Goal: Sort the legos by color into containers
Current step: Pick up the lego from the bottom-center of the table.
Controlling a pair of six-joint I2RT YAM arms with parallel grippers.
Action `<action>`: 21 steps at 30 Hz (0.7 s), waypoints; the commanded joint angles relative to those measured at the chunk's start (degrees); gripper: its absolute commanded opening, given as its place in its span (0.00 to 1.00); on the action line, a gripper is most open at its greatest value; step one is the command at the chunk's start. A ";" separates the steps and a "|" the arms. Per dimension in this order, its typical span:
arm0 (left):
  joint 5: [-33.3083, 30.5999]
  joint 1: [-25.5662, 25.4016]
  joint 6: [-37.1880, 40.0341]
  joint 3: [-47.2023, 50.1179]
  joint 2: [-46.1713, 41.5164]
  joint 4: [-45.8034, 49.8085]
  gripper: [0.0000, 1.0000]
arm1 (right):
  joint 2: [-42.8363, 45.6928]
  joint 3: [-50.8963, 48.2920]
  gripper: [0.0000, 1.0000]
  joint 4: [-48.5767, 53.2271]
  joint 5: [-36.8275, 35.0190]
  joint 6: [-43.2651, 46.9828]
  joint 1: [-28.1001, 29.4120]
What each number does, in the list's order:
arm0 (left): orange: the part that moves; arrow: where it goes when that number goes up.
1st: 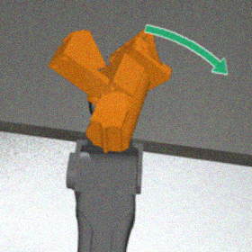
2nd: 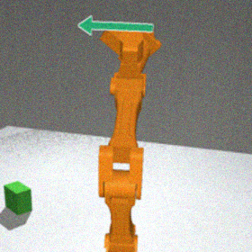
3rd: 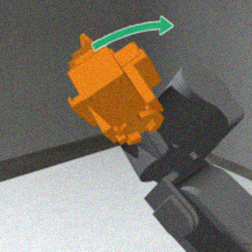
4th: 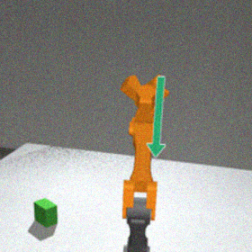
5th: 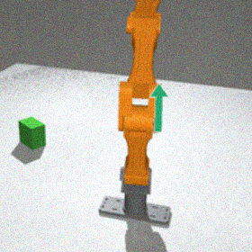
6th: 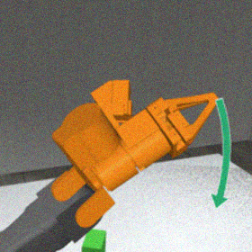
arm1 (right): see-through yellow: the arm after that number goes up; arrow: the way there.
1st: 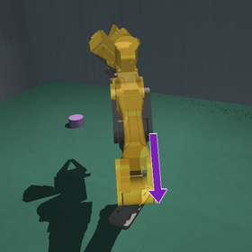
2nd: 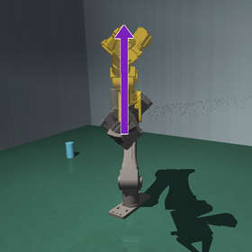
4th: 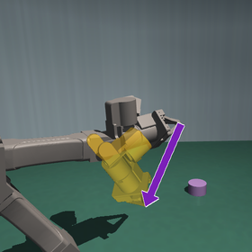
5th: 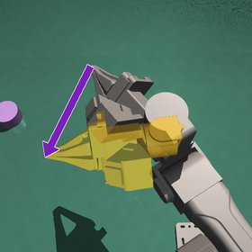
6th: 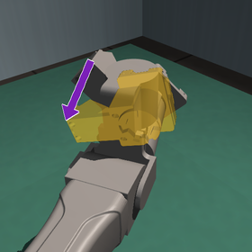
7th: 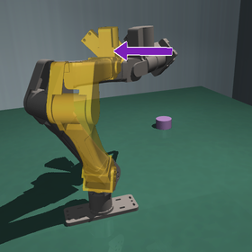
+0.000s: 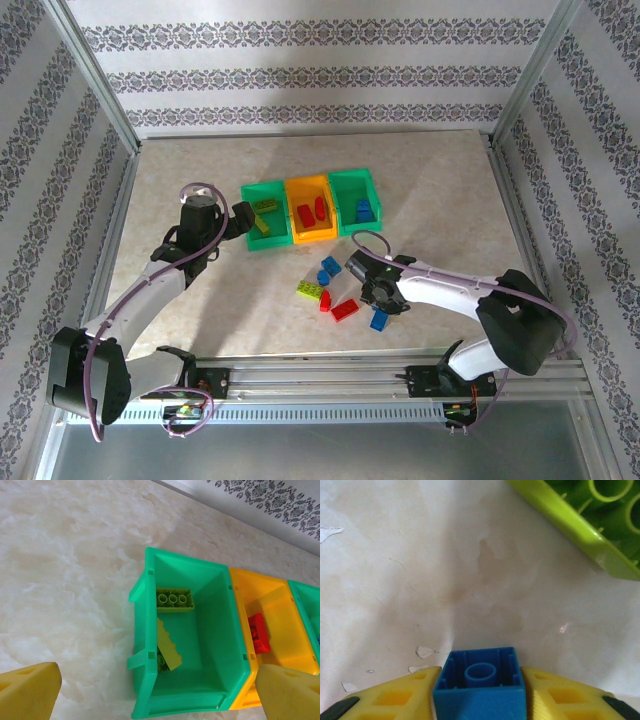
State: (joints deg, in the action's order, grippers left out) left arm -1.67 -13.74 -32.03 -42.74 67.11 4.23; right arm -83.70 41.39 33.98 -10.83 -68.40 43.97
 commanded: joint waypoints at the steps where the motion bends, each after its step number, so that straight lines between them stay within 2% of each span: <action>1: 0.18 0.82 -0.66 0.41 0.39 -1.48 1.00 | -1.61 0.42 0.40 -1.10 0.38 1.58 -0.55; 12: -0.32 0.82 -0.41 0.51 0.06 -1.01 1.00 | -2.72 3.60 0.28 -0.76 -1.15 5.08 -0.63; 21: -0.62 0.83 -0.14 0.65 -0.47 -0.90 1.00 | 0.07 9.80 0.25 1.00 -7.27 11.70 -2.72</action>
State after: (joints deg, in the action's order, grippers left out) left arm -1.72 -13.74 -32.03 -42.74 67.20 4.23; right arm -85.58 48.36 33.69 -13.65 -60.40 42.33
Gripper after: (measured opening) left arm 0.995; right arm 0.319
